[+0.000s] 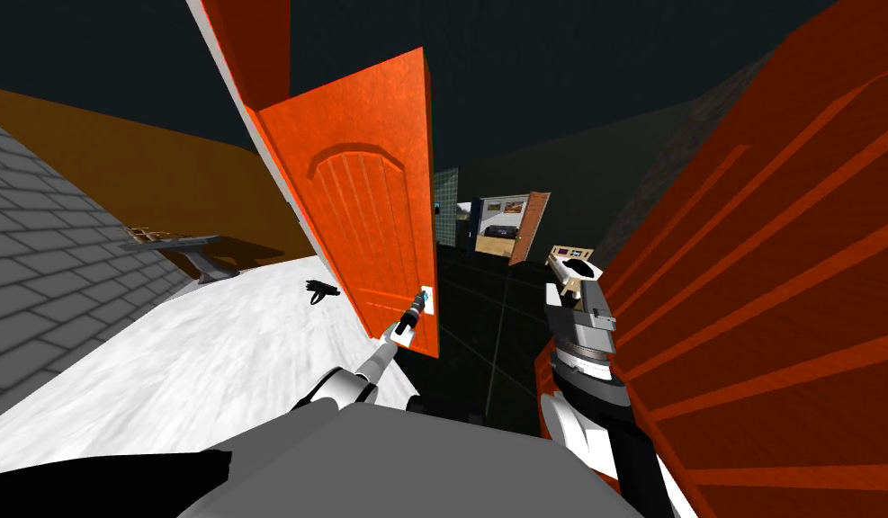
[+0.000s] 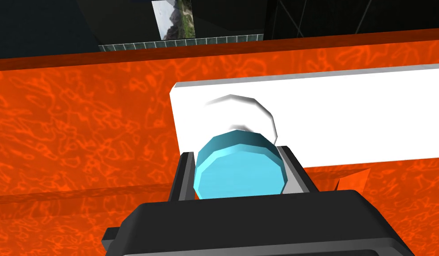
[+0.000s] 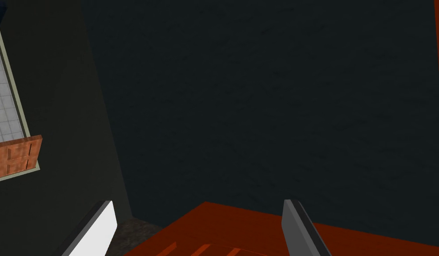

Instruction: Push the door open

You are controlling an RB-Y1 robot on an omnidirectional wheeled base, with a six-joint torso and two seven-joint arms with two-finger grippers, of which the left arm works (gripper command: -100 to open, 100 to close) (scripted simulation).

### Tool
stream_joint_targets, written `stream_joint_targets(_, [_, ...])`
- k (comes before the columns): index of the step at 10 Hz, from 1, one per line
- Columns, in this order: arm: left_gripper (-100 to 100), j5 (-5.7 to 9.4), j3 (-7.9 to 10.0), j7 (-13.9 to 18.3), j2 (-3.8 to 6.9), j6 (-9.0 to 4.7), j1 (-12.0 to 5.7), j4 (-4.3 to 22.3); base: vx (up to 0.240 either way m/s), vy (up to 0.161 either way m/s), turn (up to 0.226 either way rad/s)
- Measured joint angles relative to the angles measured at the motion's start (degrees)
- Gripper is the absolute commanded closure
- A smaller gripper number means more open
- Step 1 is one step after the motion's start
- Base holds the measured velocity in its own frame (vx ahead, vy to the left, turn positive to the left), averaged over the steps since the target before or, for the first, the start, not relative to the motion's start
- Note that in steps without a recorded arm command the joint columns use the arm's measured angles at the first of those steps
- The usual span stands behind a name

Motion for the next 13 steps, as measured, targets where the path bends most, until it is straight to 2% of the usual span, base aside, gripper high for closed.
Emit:
stream_joint_targets(2, [100,0.07,1.38,-0.58,0.18,1.89,1.31,-2.36,0.119,-0.123,0.057])
stream_joint_targets(4, [100,0.22,1.86,-0.51,0.56,1.39,0.8,-1.71,0.062,-0.051,-0.003])
stream_joint_targets(6, [100,0.35,2.86,-0.59,0.96,1.07,0.5,-0.41,0.14,-0.143,0.071])
stream_joint_targets(9, [100,0.61,4.89,-1.28,1.51,0.7,0.62,0.17,0.15,-0.149,0.061])
stream_joint_targets(12, [100,0.86,5.95,-1.51,1.88,0.41,0.31,0.73,0.116,-0.062,0.038])
stream_joint_targets(13, [100,0.93,6.26,-1.7,1.87,0.97,1.04,-0.19,0.174,-0.075,0.053])
